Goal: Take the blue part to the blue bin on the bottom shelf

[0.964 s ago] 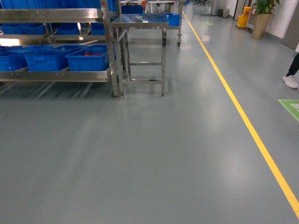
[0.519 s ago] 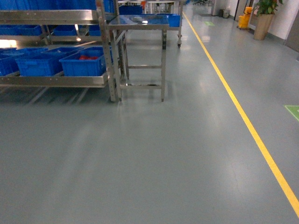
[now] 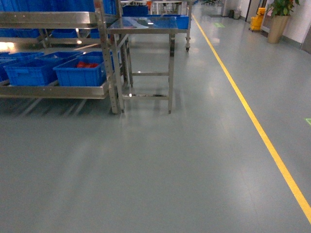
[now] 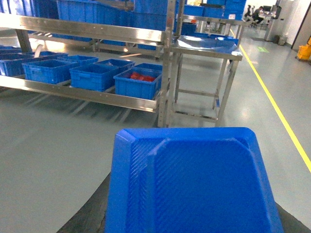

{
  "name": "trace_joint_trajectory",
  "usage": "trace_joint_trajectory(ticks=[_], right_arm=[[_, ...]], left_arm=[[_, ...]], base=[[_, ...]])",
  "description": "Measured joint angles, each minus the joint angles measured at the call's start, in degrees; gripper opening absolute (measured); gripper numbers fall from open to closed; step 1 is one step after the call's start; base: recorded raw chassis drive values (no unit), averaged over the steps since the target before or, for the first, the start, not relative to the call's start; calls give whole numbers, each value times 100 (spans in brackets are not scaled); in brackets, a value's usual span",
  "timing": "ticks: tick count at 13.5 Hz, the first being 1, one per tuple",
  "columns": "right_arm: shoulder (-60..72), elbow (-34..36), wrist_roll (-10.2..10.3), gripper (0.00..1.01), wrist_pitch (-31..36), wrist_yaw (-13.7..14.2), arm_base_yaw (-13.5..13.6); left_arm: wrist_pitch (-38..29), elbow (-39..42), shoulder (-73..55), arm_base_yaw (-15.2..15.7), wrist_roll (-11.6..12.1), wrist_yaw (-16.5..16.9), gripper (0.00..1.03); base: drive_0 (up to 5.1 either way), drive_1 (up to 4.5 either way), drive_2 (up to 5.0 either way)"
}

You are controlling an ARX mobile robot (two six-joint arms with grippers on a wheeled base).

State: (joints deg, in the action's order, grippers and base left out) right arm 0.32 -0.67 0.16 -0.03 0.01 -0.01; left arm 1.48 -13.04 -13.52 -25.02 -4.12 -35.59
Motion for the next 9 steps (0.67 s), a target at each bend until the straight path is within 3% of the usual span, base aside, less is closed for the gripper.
trace_joint_trajectory(ticks=[9], right_arm=[[0, -2, 0, 98, 7, 0, 0]], left_arm=[[-4, 0, -9, 9, 0, 7, 43]], base=[[-7, 415, -428]])
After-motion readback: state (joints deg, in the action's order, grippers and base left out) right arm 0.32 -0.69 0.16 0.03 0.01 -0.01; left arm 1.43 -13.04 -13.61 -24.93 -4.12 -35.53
